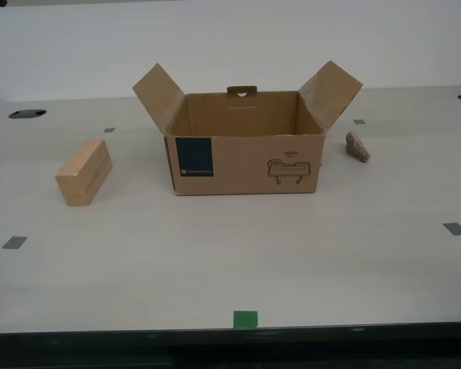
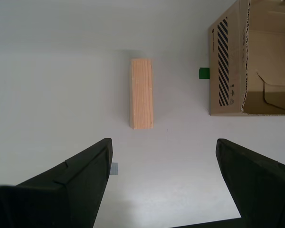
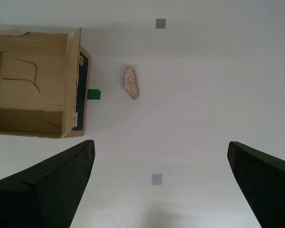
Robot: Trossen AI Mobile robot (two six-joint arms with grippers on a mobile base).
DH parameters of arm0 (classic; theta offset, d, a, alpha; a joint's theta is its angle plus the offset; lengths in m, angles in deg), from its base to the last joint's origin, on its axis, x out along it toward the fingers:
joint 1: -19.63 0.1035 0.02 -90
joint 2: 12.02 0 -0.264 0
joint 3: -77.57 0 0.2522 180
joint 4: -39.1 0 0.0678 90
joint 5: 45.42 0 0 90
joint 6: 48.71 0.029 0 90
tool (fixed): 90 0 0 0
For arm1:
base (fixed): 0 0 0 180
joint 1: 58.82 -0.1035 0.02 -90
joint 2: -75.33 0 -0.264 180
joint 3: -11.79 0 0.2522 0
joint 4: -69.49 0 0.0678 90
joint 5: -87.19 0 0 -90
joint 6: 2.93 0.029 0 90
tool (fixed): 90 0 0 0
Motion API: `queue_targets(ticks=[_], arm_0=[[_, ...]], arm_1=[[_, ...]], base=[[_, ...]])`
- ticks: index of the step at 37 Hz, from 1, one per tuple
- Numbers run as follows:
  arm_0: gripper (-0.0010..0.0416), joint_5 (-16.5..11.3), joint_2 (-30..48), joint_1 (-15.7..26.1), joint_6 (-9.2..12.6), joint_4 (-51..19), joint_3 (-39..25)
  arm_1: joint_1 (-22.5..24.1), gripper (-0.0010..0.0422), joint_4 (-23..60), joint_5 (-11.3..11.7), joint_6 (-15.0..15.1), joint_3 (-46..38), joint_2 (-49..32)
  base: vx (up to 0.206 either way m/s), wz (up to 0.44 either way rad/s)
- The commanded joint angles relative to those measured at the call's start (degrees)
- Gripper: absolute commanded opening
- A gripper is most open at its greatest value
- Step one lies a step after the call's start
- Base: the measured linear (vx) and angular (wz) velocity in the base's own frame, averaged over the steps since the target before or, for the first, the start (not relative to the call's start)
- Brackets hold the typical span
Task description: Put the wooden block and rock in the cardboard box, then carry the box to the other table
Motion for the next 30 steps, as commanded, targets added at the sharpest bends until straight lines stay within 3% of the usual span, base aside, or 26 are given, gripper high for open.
queue_targets(ticks=[1, 26, 30], arm_0=[[0.0392, -0.1, 0.0, 0.0, 0.0, -0.2, -0.1], [0.039, -0.1, 0.0, 0.0, 0.0, -0.2, -0.1], [0.039, -0.1, 0.0, 0.0, 0.0, -0.2, -0.1]], arm_1=[[0.0, 0.0295, -0.1, -0.2, 0.3, 0.0, 0.0], [0.0, 0.0295, -0.3, -0.2, 0.3, 0.0, 0.0], [0.0, 0.0295, -0.4, 0.2, -0.8, 0.0, 0.0]], base=[[0.0, 0.0], [0.0, 0.0], [0.0, 0.0]])
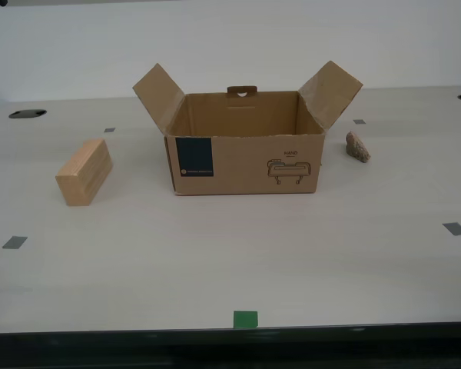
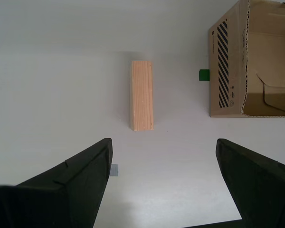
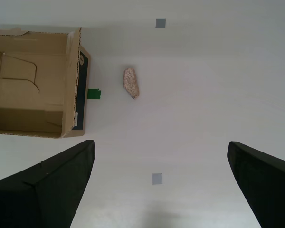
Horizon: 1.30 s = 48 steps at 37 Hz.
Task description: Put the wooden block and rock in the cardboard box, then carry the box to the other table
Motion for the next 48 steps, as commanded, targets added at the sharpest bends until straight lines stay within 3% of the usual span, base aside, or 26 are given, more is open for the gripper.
queue_targets(ticks=[1, 5, 11, 14, 18, 23, 30, 35, 48], arm_0=[[0.0389, 0.0, 0.0, 0.0, 0.0, -0.1, -0.1], [0.0389, 0.0, 0.0, 0.0, 0.0, -0.2, -0.1], [0.0389, 0.0, 0.0, 0.0, 0.0, -0.1, -0.1], [0.0389, 0.0, 0.0, 0.1, 0.0, -0.1, -0.1], [0.0389, 0.0, 0.0, 0.1, -0.1, -0.1, -0.1], [0.0389, 0.0, 0.0, 0.1, -0.1, -0.1, -0.1], [0.0389, 0.0, 0.0, 0.1, -0.1, -0.1, -0.1], [0.0389, -0.1, 0.0, 0.1, -0.1, -0.1, -0.1], [0.039, -0.1, 0.0, 0.1, -0.1, -0.2, -0.1]], arm_1=[[0.0, 0.0295, -0.1, 0.2, -2.5, 0.0, 0.0], [0.0, 0.0296, -0.1, 0.2, -6.9, 0.0, 0.0], [0.0, 0.0321, -0.2, -1.6, -7.2, 0.0, 0.0], [0.0, 0.0355, -0.2, -2.8, -7.4, 0.0, 0.0], [0.0, 0.0412, -0.2, -2.9, -7.4, 0.0, 0.0], [0.0, 0.0373, -0.2, -2.9, -8.2, 0.0, 0.0], [0.0, 0.0406, -0.2, -2.9, -8.2, 0.0, 0.0], [0.0, 0.0386, -0.2, -2.9, -8.2, 0.0, 0.0], [0.0, 0.0385, -0.2, -2.9, -8.2, 0.0, 0.0]], base=[[0.0, 0.0], [0.0, 0.0], [0.0, 0.0], [0.0, 0.0], [0.0, 0.0], [0.0, 0.0], [0.0, 0.0], [0.0, 0.0], [0.0, 0.0]])
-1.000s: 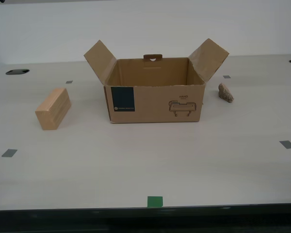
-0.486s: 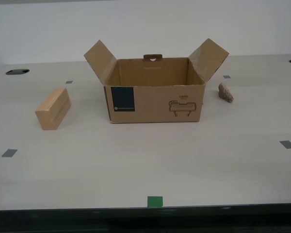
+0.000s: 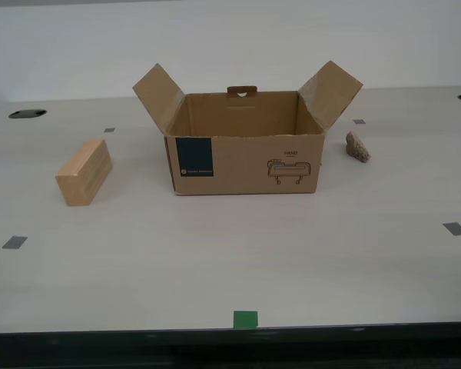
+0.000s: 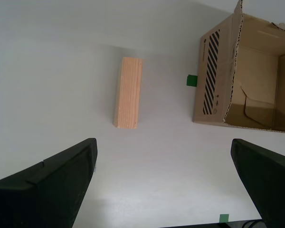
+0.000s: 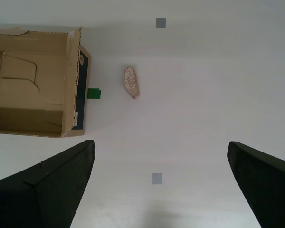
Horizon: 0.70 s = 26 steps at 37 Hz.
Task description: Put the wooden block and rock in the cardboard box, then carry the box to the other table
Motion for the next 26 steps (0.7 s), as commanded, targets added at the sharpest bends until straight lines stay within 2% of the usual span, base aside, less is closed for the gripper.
queue_targets(ticks=[1, 26], arm_0=[[0.039, -0.1, 0.0, 0.0, -0.1, -0.1, -0.1], [0.039, -0.7, 1.0, 0.0, -2.3, 0.6, 0.0]], arm_1=[[0.0, 0.0385, 0.0, -0.2, -0.1, 0.0, 0.0], [0.1, 0.0385, -1.4, -0.2, 0.0, 0.0, 0.0]], base=[[0.0, 0.0], [0.0, 0.0]])
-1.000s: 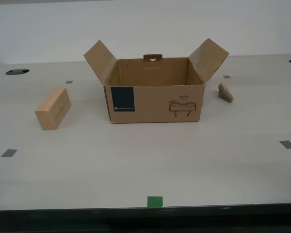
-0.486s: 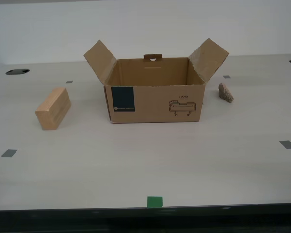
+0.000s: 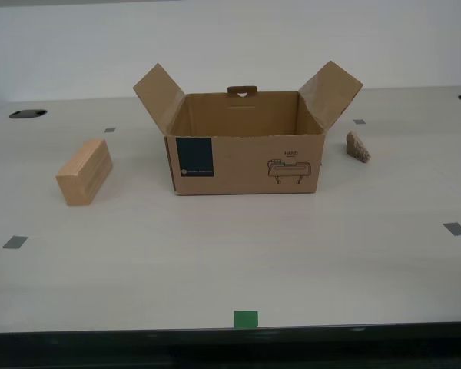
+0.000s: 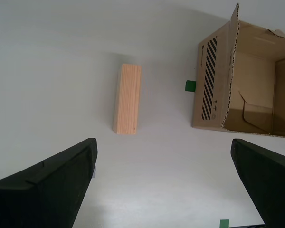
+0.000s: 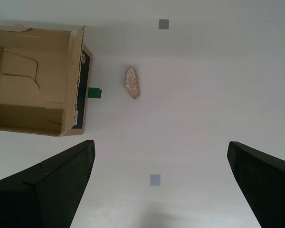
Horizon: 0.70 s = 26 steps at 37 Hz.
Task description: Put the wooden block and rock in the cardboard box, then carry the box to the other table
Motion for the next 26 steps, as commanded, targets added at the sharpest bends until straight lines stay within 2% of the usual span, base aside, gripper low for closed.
queue_targets(ticks=[1, 11, 16, 26], arm_0=[[0.0389, -0.2, 0.9, 0.0, -0.5, 0.4, 0.0], [0.0389, -0.2, 5.4, 0.0, -1.4, 1.7, 0.0], [0.039, -0.3, 7.6, 0.1, -3.1, 4.5, 0.0], [0.039, -1.6, 8.8, 0.3, -3.6, 7.6, 1.0]], arm_1=[[0.0, 0.0385, 0.0, -0.2, 0.2, 0.0, 0.0], [0.0, 0.0385, 0.1, -0.9, 4.0, 0.0, 0.0], [0.0, 0.0385, 0.0, -0.9, 4.4, 0.1, 0.0], [0.3, 0.0385, -1.5, -0.9, 4.9, 2.9, 0.0]], base=[[0.0, 0.0], [0.0, 0.0], [0.0, 0.0], [0.0, 0.0]])
